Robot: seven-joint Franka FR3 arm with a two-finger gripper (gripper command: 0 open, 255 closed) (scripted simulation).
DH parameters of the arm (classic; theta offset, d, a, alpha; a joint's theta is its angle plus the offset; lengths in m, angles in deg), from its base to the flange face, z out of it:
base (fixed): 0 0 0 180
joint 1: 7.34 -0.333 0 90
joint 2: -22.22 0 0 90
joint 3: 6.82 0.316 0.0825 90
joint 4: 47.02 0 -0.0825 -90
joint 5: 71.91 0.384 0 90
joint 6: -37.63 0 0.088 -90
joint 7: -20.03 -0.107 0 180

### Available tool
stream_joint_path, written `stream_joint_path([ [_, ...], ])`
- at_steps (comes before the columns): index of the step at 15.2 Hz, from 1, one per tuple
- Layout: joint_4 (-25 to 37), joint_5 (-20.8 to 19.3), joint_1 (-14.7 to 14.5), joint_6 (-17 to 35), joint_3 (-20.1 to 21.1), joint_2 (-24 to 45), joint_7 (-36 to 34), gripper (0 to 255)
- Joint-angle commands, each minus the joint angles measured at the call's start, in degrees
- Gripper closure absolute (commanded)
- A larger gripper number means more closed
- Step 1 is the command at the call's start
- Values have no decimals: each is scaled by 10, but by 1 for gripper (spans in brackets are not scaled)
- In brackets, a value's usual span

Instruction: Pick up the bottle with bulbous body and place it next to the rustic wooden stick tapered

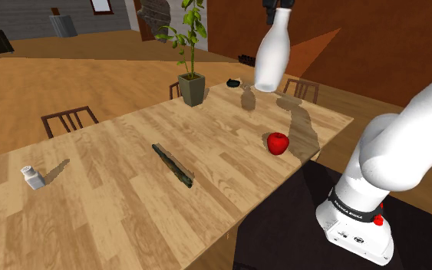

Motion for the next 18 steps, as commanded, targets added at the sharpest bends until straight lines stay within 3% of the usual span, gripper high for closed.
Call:
stream_joint_path([
  [1,-13,5,-8,2,22,-11,-33,255],
  [10,-34,39,-46,4,118,-28,-169,255],
  [18,-7,68,-79,8,202,0,-289,255],
])
